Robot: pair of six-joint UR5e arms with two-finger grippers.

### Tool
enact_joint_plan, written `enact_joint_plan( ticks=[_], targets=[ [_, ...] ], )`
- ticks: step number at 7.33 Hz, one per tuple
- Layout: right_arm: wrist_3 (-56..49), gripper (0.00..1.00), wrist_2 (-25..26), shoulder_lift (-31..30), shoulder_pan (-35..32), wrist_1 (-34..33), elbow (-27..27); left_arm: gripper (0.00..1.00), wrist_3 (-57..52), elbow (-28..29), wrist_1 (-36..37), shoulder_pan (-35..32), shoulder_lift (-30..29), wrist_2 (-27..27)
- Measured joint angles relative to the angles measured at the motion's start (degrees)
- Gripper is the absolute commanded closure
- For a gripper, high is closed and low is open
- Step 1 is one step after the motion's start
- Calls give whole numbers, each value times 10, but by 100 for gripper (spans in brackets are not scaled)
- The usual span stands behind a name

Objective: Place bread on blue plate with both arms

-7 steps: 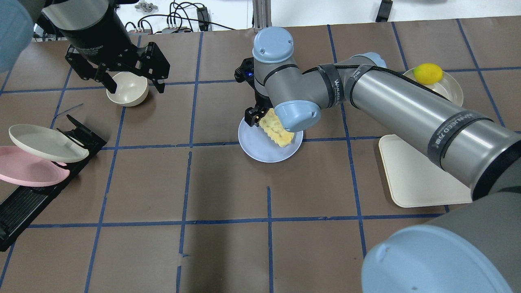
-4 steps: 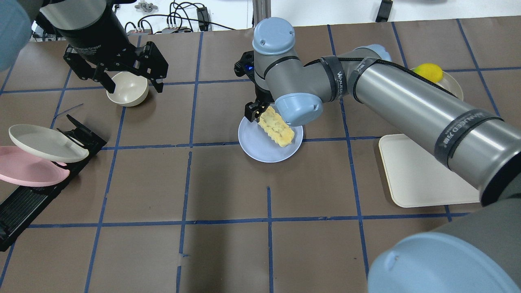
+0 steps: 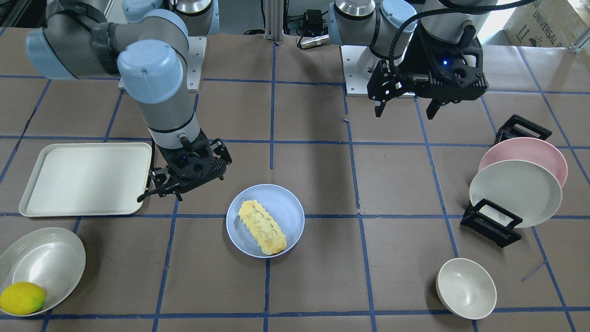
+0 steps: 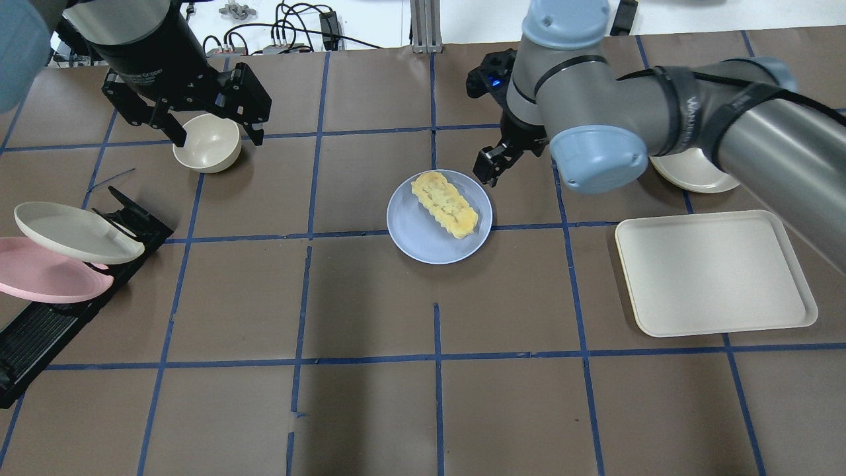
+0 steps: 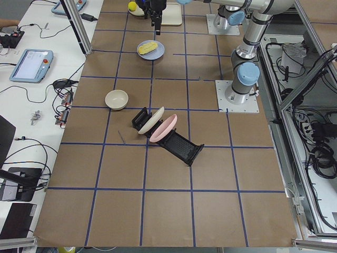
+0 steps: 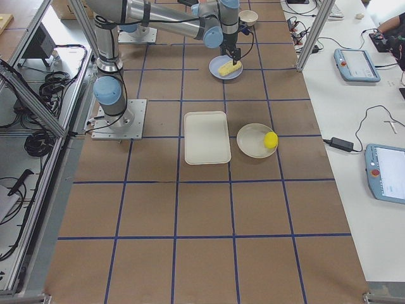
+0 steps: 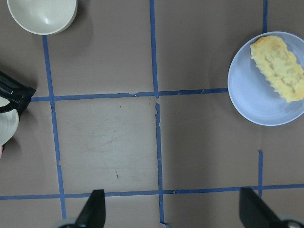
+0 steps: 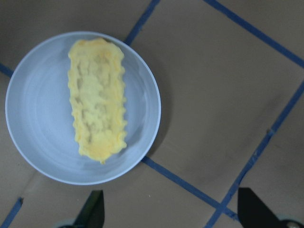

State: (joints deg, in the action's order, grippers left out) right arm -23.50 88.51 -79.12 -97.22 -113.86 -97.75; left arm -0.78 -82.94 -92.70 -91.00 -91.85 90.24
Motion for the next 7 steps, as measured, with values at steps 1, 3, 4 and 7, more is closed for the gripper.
enact_joint_plan(
  ticks=[1,3,4,7],
  targets=[
    [-3,0,1,-29,27,43,-4,0,0,-1,8,0,-1,0],
    [-19,0,2,-73,85,115,-6,0,0,-2,12,0,-2,1],
    [-39,1,3,-89,111,137,-7,0,0,-3,12,0,-2,1],
    [-122,1,3,-144,200,184,-29,0,1,-8,12,-2,-1,2]
  ],
)
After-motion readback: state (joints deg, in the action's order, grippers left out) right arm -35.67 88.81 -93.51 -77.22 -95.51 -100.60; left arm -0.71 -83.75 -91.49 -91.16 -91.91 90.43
